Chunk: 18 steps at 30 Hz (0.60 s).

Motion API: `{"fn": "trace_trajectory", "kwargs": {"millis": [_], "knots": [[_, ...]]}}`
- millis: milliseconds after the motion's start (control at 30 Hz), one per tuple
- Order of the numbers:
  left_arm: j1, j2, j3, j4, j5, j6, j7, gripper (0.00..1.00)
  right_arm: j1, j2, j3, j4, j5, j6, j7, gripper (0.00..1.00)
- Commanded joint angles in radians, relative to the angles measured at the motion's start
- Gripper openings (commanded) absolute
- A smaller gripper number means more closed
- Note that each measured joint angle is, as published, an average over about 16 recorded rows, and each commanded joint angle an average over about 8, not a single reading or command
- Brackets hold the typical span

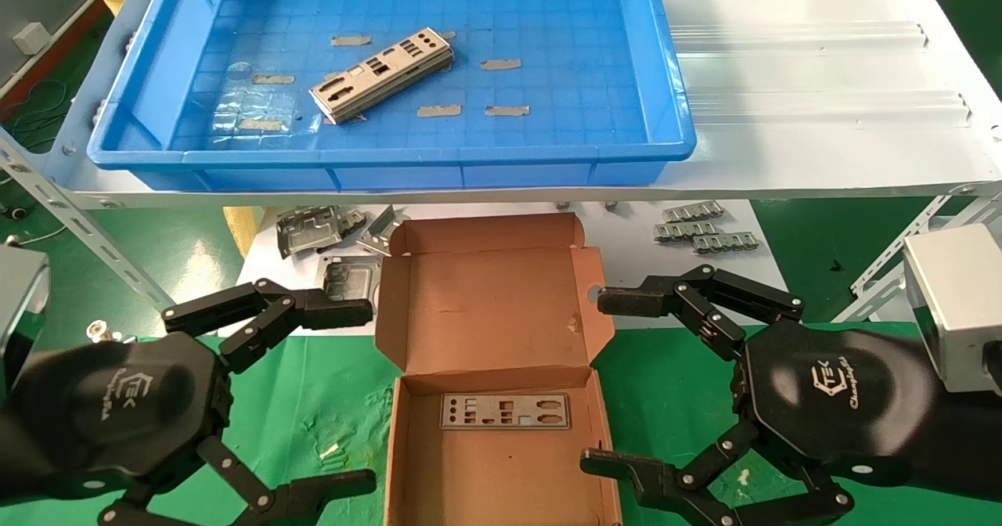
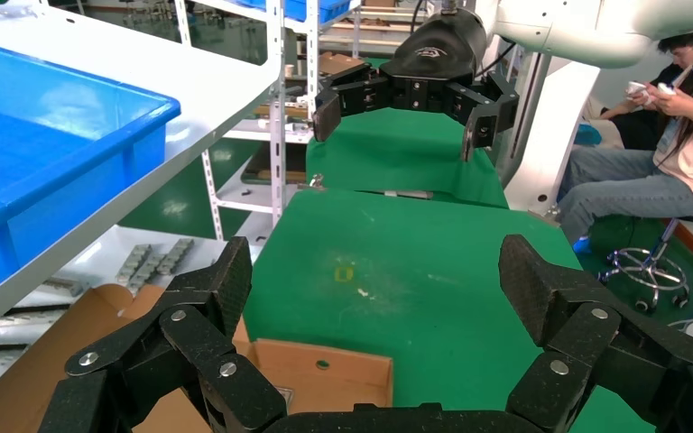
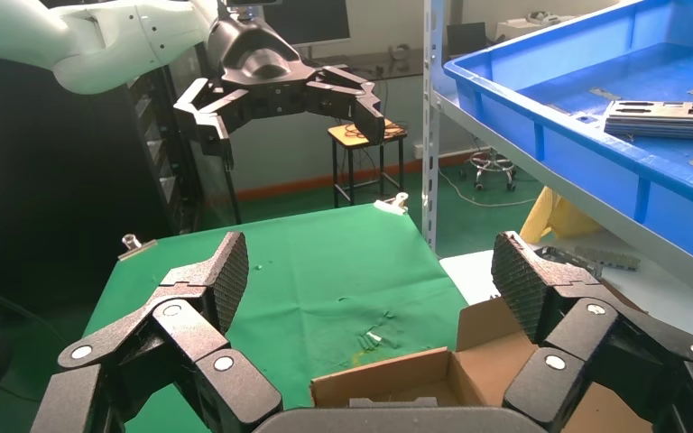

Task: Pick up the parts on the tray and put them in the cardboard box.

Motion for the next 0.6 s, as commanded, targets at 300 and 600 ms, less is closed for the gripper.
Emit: {"fn": "trace_trajectory", "kwargs": {"millis": [300,600], "knots": [[0.000,0.000,0.000,0.000,0.000,0.000,0.000,1.00,0.000,0.000,0.000,0.000,0.000,0.000,0.000,1.00],[0.000,0.000,0.000,0.000,0.000,0.000,0.000,1.00,0.000,0.000,0.000,0.000,0.000,0.000,0.000,1.00]]}}
